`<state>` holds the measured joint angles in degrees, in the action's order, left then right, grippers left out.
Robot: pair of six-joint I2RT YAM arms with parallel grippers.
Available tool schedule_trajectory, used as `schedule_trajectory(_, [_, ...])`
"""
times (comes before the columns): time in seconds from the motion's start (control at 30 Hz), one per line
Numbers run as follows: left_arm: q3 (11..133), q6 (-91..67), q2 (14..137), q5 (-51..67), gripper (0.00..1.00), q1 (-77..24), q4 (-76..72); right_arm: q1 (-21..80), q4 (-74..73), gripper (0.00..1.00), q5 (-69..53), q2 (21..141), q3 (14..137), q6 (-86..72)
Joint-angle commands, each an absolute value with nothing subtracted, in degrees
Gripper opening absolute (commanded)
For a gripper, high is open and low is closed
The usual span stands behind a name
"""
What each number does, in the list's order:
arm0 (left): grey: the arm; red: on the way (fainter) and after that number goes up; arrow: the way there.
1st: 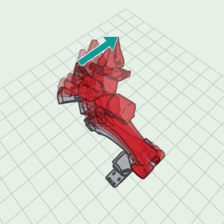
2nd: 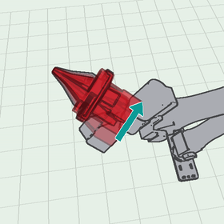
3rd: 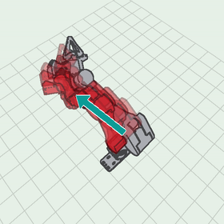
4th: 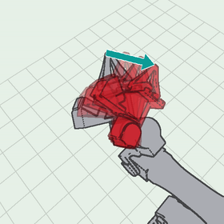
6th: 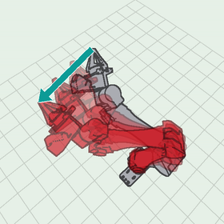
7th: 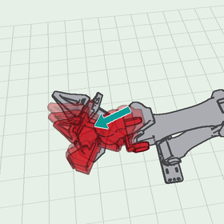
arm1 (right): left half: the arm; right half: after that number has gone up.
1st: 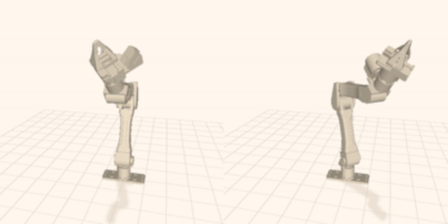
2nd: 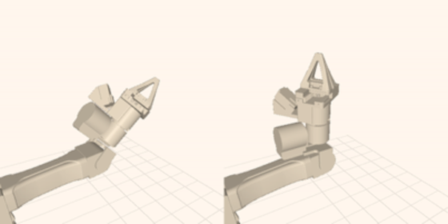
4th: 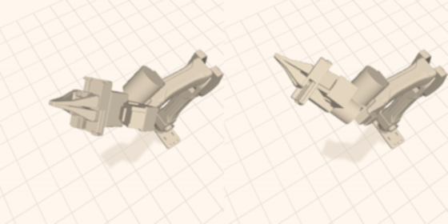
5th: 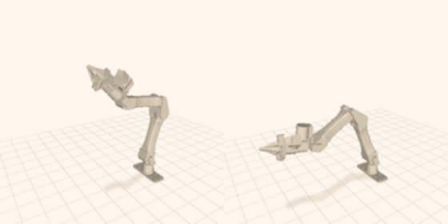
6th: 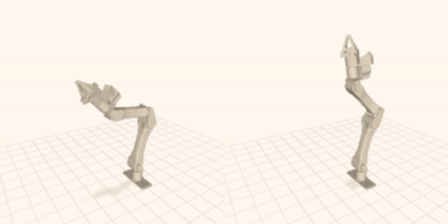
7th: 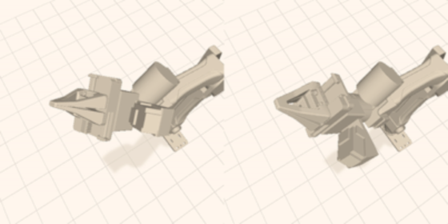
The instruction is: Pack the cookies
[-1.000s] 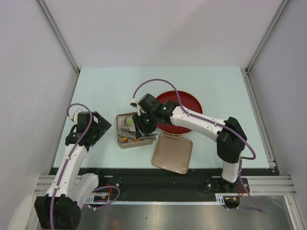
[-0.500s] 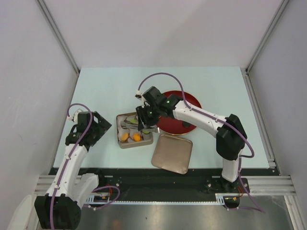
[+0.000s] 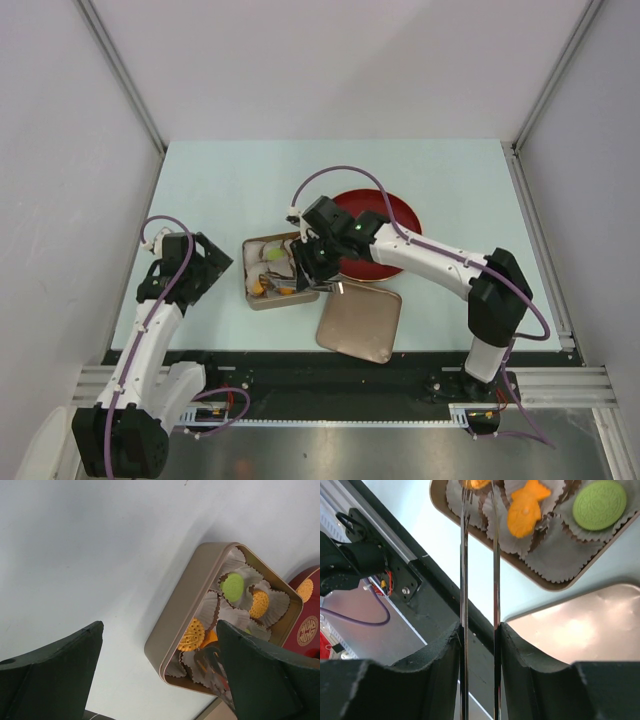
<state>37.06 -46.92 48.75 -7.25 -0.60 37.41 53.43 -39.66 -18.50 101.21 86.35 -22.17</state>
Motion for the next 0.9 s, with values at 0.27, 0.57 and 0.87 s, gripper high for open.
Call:
schedule_trajectory(0.27, [36.21,-46.14,48.78,-6.86,1.00,-0.18,35.95,54.14,-39.03,0.39,-19.60,98.43,84.64,-21.53])
schedule_trajectory(0.57, [36.12,-45.97,48.69,-7.12,1.00,-0.18,35.86,54.84,-38.58,0.39,-20.30,101.51,88.50,-21.62])
schedule_trajectory(0.87, [36.39,-45.79,49.04,-7.12,1.00,-0.18,35.77,54.49,-38.50,0.39,-20.56,104.58,91.23,-21.36])
